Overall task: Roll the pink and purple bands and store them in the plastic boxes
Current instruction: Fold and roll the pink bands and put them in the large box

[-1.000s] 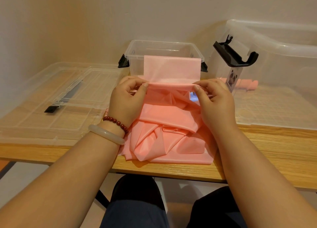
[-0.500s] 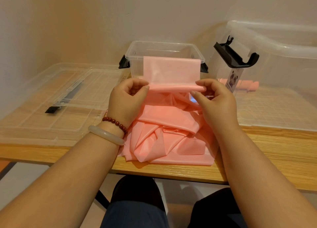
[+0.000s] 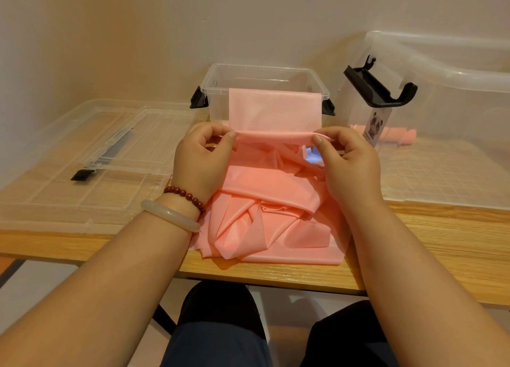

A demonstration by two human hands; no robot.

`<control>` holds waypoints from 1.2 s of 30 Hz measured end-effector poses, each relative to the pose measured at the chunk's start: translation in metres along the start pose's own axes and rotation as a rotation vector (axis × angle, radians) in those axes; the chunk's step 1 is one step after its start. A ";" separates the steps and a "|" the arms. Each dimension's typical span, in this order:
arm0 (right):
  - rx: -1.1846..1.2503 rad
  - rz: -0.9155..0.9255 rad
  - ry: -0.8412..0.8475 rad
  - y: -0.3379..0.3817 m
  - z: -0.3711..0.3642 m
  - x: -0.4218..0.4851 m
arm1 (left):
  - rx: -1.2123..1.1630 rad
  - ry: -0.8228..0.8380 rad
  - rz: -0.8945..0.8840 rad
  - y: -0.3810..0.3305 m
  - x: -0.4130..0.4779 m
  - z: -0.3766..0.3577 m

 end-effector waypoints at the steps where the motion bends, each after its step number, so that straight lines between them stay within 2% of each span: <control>1: 0.022 -0.019 0.008 0.001 0.000 -0.001 | -0.008 0.003 0.008 0.000 0.000 0.000; 7: 0.101 -0.050 0.004 0.003 -0.002 -0.002 | 0.034 -0.017 -0.030 -0.002 0.001 0.001; 12: 0.082 -0.067 0.045 0.002 -0.003 -0.002 | -0.007 -0.030 0.046 -0.004 0.000 0.001; 22: -0.058 -0.057 0.045 0.006 -0.001 0.005 | -0.092 0.006 0.063 -0.012 -0.003 0.003; 27: 0.080 -0.189 0.122 0.012 -0.001 0.005 | -0.100 0.018 0.102 -0.007 -0.003 0.003; 32: 0.097 -0.237 0.189 0.016 0.001 0.011 | -0.033 0.012 0.066 -0.008 -0.001 0.003; 36: 0.144 -0.217 0.149 0.012 -0.004 0.008 | -0.059 0.015 0.078 -0.006 0.000 0.001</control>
Point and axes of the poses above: each hand's wrist, its own x-axis towards the middle knuckle, its own z-axis out of the back of the hand, y = z × x, the point moved 3 cm from there along x, towards the middle knuckle, and after that the axes turned 5 degrees about -z, right-handed, at the moved point
